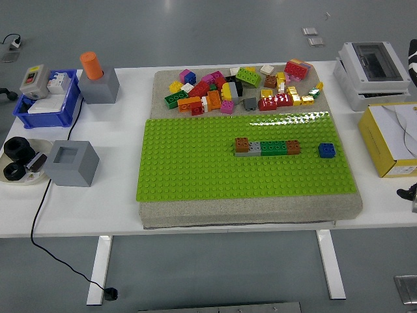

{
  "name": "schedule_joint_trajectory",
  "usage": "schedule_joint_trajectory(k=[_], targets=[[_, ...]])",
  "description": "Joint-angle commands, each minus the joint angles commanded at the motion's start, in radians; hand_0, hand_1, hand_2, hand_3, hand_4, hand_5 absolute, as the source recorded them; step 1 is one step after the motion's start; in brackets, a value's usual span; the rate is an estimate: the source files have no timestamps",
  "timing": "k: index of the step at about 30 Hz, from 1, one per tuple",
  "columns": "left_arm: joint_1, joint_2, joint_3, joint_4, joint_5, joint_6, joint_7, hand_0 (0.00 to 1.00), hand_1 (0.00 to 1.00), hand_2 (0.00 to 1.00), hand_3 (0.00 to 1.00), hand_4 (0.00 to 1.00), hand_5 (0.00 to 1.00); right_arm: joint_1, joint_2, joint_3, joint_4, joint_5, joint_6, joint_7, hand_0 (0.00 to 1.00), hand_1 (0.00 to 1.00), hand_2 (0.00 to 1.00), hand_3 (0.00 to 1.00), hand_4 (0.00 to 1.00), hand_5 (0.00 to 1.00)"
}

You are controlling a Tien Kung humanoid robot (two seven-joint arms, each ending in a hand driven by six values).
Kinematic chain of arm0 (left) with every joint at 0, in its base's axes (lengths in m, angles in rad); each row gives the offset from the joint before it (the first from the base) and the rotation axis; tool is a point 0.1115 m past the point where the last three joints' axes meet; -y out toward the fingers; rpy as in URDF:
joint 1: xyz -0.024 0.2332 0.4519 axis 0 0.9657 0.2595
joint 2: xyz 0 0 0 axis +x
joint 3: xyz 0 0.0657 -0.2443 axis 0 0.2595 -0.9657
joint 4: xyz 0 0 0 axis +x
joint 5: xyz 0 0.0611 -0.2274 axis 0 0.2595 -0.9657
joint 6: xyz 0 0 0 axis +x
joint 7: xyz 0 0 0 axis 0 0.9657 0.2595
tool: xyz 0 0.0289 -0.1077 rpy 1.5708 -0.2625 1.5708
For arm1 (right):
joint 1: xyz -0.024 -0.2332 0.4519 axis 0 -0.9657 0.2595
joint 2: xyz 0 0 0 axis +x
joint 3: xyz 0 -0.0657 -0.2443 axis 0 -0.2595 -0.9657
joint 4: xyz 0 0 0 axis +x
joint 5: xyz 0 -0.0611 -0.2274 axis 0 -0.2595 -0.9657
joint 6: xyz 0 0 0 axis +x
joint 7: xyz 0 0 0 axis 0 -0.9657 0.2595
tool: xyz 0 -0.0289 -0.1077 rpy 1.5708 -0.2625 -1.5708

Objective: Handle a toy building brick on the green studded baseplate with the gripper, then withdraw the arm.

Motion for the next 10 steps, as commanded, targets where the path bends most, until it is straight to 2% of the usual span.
schedule_joint_trajectory(k=[3, 4, 10], targets=[[-0.009, 0.001, 0.013, 0.000, -0.004, -0.001, -0.003, 0.657, 0.641, 0.616, 0.629, 0.691, 0.245, -0.009, 0.002, 0.009, 0.002, 0.008, 0.009, 0.010, 0.447, 0.546, 0.666, 0.623, 0.714, 0.411], [-0.011, 0.001, 0.016, 0.000, -0.007, -0.001, -0.003, 0.657, 0.642, 0.616, 0.630, 0.692, 0.246, -0.011, 0.003, 0.012, 0.003, 0.010, 0.011, 0.013, 0.465, 0.559, 0.665, 0.611, 0.809, 0.516], [0.002, 0.003, -0.018, 0.000, 0.014, 0.001, 0.013, 0.657, 0.642, 0.616, 0.630, 0.692, 0.246, -0.012, 0.003, 0.013, -0.001, 0.006, 0.015, 0.013, 0.465, 0.559, 0.665, 0.611, 0.809, 0.516]])
